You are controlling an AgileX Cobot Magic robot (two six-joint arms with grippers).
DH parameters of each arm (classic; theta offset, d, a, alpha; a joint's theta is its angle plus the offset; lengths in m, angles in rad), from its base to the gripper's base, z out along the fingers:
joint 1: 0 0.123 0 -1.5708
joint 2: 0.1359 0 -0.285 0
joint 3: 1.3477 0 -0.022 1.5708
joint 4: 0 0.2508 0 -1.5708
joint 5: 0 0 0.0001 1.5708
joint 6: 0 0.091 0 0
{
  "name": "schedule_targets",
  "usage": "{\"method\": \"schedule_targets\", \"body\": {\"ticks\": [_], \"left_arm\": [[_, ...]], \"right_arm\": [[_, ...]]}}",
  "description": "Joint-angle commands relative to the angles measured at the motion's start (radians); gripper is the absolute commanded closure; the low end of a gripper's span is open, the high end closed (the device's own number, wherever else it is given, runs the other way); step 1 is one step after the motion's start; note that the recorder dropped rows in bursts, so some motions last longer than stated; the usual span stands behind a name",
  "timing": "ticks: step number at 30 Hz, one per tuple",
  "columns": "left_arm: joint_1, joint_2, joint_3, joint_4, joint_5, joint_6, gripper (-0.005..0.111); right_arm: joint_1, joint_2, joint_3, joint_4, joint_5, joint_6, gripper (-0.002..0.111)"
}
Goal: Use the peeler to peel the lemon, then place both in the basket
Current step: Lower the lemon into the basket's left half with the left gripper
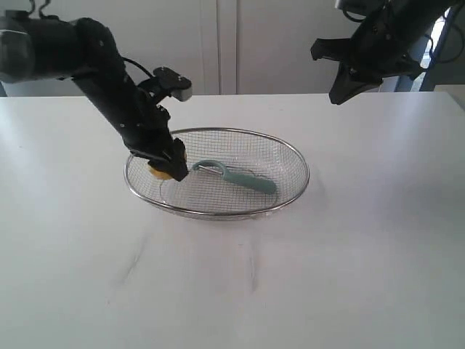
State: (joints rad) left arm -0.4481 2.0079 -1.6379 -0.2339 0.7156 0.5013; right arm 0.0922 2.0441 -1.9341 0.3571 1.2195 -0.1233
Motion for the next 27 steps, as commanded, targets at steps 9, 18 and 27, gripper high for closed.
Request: {"method": "schedule_targets", "body": {"ticks": [9,18,27], "left_arm": [[-0.083,0.093,-0.051,0.253,-0.07,-0.209,0.107],[-0.083,0.128,-0.051,0.253,-0.077,-0.209,0.107],[-0.083,0.128,-0.051,0.253,-0.085,-0.209,0.107]], "right_arm": [[-0.005,-0.012,-0.008,-0.003,0.002,-0.003,0.108],[-0.005,-0.012,-0.008,-0.003,0.002,-0.003,0.108],[-0.005,-0.012,-0.008,-0.003,0.002,-0.003,0.108]]}}
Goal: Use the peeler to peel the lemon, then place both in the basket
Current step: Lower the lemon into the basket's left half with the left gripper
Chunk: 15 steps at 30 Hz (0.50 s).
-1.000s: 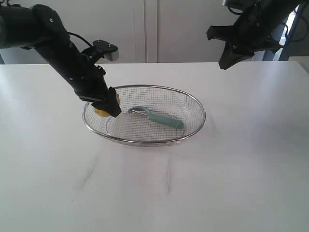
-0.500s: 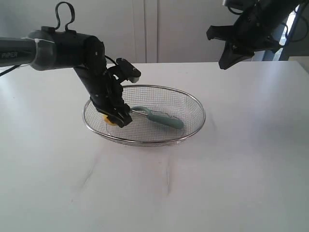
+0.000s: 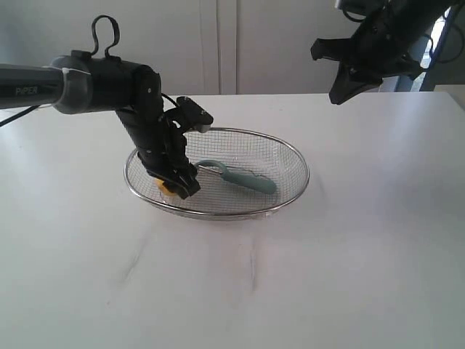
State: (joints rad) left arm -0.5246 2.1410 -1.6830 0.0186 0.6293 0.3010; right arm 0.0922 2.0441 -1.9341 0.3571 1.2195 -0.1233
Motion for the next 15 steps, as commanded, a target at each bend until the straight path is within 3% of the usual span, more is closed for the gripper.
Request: {"method": "schedule_targets", "body": {"ticks": [1,8,15], "left_arm": [[-0.007,-0.005,-0.006,0.001,0.001,-0.009,0.107],[-0.007,-0.005,-0.006,0.001,0.001,-0.009,0.102],[-0.007,-0.005,-0.006,0.001,0.003,-0.007,0.068]], "right_arm": [[-0.005,-0.012,-0.008,-0.003,0.002,-0.003,0.108],[-0.005,-0.012,-0.008,-0.003,0.002,-0.003,0.108],[-0.005,-0.012,-0.008,-0.003,0.002,-0.003,0.108]]}}
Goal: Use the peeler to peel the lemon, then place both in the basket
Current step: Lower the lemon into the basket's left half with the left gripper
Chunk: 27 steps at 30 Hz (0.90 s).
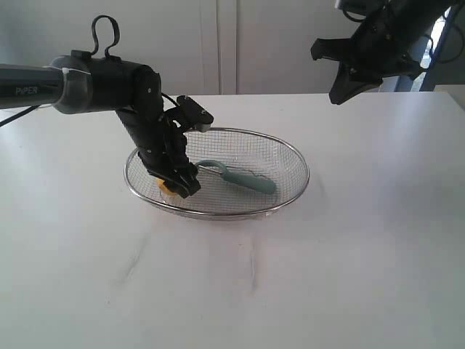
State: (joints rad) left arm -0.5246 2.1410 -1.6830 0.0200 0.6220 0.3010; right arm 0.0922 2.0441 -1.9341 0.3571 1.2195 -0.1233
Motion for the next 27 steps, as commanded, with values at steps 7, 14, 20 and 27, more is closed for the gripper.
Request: {"method": "schedule_targets", "body": {"ticks": [7,14,20,27], "left_arm": [[-0.007,-0.005,-0.006,-0.001,0.021,-0.007,0.052],[-0.007,-0.005,-0.006,-0.001,0.016,-0.007,0.037],[-0.007,-0.005,-0.006,-0.001,0.016,-0.007,0.029],[-0.007,-0.005,-0.006,-0.001,0.016,-0.007,0.029]], "right_arm": [[-0.005,-0.012,-0.008,-0.003,0.002,-0.003,0.108],[-0.005,-0.012,-0.008,-0.003,0.002,-0.003,0.108],[-0.005,-0.012,-0.008,-0.003,0.002,-0.003,0.108],[-0.005,-0.012,-0.008,-0.003,0.002,-0.003,0.108]]}}
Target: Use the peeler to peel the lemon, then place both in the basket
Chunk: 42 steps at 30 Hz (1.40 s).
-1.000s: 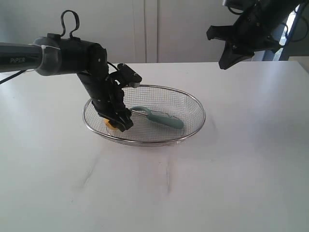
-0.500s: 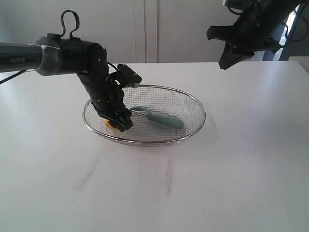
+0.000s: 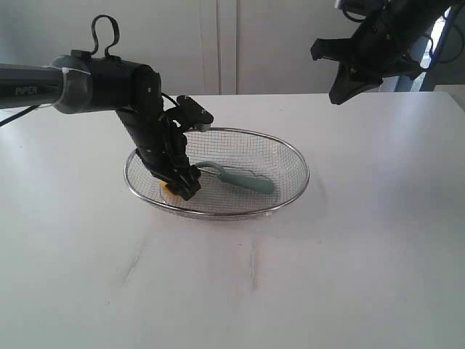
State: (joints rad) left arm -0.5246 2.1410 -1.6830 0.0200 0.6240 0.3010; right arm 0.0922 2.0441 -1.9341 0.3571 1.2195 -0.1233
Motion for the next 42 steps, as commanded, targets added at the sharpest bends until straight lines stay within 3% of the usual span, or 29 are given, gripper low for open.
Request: {"method": "schedule_targets", "body": {"ticks": [1,19,30,35,42], "left_arm": [[-0.007,-0.007,-0.006,0.001,0.016,-0.007,0.029],[-0.007,-0.093,-0.006,0.011,0.081,-0.007,0.029],[-0.007,-0.194,-0.006,0.009,0.15,-0.039,0.042],[-0.007,-0.228,-0.006,0.011,0.18,-0.086,0.054],[-0.007,-0.244,-0.006,0.011,0.224,-0.141,0.085]], "right_arm": [[-0.005,-0.012,-0.008,-0.003,0.002,-0.003,0.108],[-0.005,-0.012,-0.008,-0.001,0.002,-0.003,0.108],[-0.005,-0.012,-0.008,0.001,0.002,-0.003,0.108],[-0.005,-0.012,-0.008,0.001,0.002,-0.003,0.108],[-0.005,-0.012,-0.008,0.001,0.002,-0.003,0.108]]}}
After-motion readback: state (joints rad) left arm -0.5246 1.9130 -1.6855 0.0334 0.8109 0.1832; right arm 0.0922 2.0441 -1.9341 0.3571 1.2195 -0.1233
